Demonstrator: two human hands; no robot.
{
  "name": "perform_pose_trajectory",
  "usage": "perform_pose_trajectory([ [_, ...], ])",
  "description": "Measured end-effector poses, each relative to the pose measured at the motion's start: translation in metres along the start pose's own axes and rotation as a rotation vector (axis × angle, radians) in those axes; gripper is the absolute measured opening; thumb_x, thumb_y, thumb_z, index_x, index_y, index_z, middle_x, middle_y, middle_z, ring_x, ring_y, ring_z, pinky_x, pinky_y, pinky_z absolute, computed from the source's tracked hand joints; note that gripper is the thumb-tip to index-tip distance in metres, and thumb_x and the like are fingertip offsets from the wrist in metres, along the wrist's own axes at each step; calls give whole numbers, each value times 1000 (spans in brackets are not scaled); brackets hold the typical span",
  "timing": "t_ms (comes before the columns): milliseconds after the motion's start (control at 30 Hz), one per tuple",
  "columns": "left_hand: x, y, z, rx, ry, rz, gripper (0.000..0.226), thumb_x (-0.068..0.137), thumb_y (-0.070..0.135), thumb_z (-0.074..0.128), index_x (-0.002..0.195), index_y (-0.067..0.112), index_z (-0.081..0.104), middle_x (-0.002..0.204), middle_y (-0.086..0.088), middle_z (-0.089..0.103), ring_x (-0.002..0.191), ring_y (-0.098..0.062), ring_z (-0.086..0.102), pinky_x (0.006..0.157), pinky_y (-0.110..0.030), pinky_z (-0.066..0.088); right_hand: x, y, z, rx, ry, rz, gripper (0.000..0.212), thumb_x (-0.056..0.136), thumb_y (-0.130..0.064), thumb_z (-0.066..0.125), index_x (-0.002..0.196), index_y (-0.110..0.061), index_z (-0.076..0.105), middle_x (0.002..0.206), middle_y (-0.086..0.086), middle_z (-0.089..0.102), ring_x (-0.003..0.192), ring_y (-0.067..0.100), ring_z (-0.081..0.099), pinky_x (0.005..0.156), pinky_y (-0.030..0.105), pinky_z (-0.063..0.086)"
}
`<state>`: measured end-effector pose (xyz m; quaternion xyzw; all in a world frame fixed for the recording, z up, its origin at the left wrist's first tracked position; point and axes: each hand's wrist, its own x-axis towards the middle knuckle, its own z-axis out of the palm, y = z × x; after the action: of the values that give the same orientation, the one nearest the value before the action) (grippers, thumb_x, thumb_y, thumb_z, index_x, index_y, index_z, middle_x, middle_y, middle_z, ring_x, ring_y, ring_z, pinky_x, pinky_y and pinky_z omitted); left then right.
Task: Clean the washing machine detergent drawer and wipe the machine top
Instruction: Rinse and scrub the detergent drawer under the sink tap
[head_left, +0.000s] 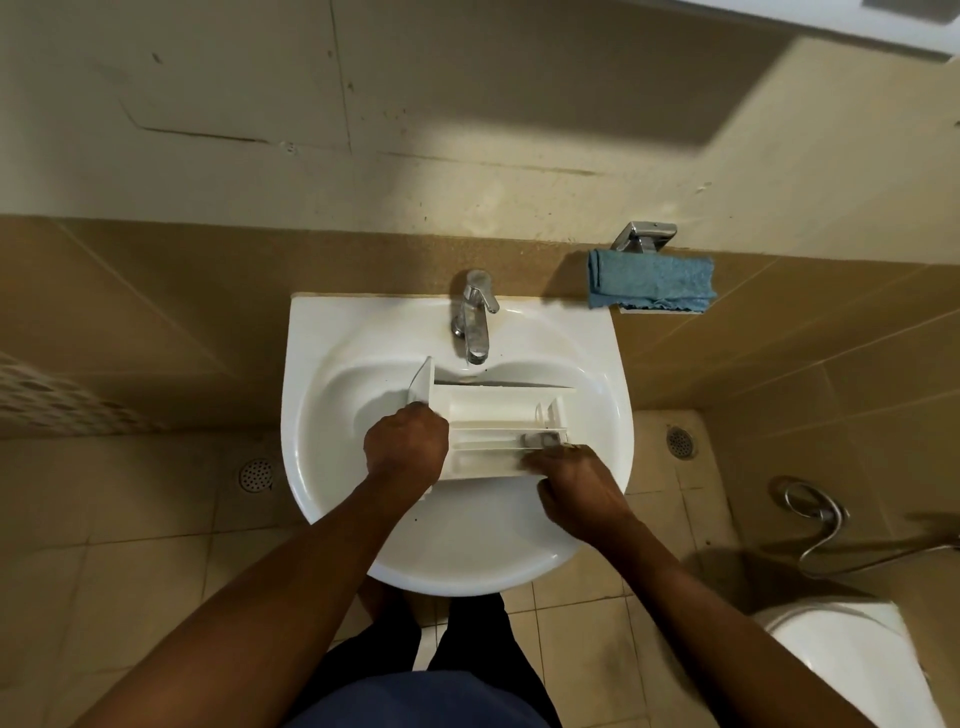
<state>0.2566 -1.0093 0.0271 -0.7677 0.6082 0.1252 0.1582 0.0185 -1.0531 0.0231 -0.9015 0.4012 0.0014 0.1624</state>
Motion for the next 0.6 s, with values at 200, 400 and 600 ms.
perform_pose_trajectory([
  [200,-1,1,2,-24,11,-25,17,78,5,64,90,12,73,82,-3,71,70,-24,73,60,-28,54,-12,11,14,-54,41,149,36,78,-3,55,108,-7,75,110,12,76,98,30,73,98,41,56],
  [400,2,1,7,-16,75,-52,19,47,9,84,58,12,69,53,-3,60,42,-24,62,43,-25,49,-22,20,14,-134,-9,32,30,75,-9,54,99,-10,71,101,9,75,93,27,71,98,41,54],
  [600,1,0,3,21,1,-18,24,83,3,62,104,12,69,101,-5,70,89,-28,73,71,-32,57,-13,-6,32,-93,36,119,20,78,-13,52,88,-8,69,85,8,73,78,26,69,93,40,57],
])
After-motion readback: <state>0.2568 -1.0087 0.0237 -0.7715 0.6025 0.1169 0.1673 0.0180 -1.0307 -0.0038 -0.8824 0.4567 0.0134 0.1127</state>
